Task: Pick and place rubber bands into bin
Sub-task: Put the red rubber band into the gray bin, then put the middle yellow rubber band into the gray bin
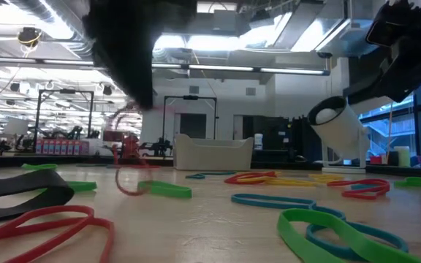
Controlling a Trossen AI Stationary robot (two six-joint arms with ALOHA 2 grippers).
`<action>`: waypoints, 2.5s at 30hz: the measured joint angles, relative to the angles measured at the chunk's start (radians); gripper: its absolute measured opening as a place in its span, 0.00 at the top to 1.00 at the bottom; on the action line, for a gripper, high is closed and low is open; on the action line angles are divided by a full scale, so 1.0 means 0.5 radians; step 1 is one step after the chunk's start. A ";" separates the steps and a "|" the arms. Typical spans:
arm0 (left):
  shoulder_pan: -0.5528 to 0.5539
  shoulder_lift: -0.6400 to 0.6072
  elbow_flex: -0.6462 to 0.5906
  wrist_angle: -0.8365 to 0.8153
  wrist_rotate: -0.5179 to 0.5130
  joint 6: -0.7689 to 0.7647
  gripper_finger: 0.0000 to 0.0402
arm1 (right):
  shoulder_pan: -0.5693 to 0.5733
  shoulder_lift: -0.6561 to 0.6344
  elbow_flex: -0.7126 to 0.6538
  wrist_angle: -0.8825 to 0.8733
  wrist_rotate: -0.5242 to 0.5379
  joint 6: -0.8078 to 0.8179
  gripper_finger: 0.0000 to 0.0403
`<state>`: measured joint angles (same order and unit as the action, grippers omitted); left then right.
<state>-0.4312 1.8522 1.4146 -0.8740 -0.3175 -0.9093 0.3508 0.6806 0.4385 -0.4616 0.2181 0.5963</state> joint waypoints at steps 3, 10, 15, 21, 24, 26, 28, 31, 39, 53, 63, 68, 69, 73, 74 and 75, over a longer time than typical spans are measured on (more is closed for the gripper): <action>0.048 -0.184 0.003 0.013 -0.152 0.096 0.99 | 0.001 0.022 0.000 0.022 0.076 0.004 0.96; 0.310 -0.479 0.005 0.025 -0.289 0.568 0.99 | -0.001 0.104 0.000 0.224 0.206 0.001 0.96; 0.652 -0.517 0.006 0.109 -0.169 1.103 0.99 | -0.042 0.209 0.000 0.420 0.209 -0.058 0.95; 1.124 -0.469 0.004 0.405 0.112 1.796 0.99 | -0.120 0.458 0.002 0.704 0.358 -0.154 0.86; 1.356 -0.431 0.005 0.576 0.313 2.058 0.99 | -0.186 0.606 0.002 0.772 0.406 -0.045 0.79; 1.502 -0.388 0.005 0.677 0.438 2.193 0.99 | -0.230 0.701 0.002 0.782 0.407 0.044 0.73; 1.630 -0.335 0.006 0.751 0.545 2.298 0.99 | -0.270 0.800 0.003 0.786 0.404 0.128 0.68; 1.788 -0.242 0.006 0.861 0.707 2.424 0.99 | -0.328 0.938 0.008 0.782 0.405 0.246 0.62; 1.981 0.081 0.006 0.926 0.945 2.693 0.99 | -0.469 1.284 0.011 0.724 0.557 0.576 0.58; 1.949 0.223 0.006 0.914 0.918 2.703 0.82 | -0.518 1.668 0.027 0.621 0.600 0.721 0.60; 1.928 0.151 0.006 0.879 0.611 2.528 0.69 | -0.507 1.678 0.021 0.635 0.626 0.504 0.73; 1.885 -0.082 0.006 0.835 0.550 2.234 0.69 | -0.507 1.678 0.021 0.650 0.605 0.305 0.89; 1.873 -0.136 0.006 0.830 0.547 2.185 0.70 | -0.507 1.678 0.021 0.651 0.605 0.265 0.94; 1.836 -0.359 0.008 0.709 0.514 1.997 0.73 | -0.507 1.678 0.021 0.657 0.605 0.155 0.97; 1.829 -0.413 0.008 0.643 0.513 1.932 0.74 | -0.507 1.678 0.020 0.658 0.605 0.143 0.97; 1.819 -0.466 0.008 0.584 0.512 1.867 0.75 | -0.507 1.678 0.020 0.659 0.604 0.138 0.97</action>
<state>0.4784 1.6193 1.4185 -0.5823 -0.0615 0.0243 0.0975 1.5196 0.4484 -0.1322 0.5201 0.6653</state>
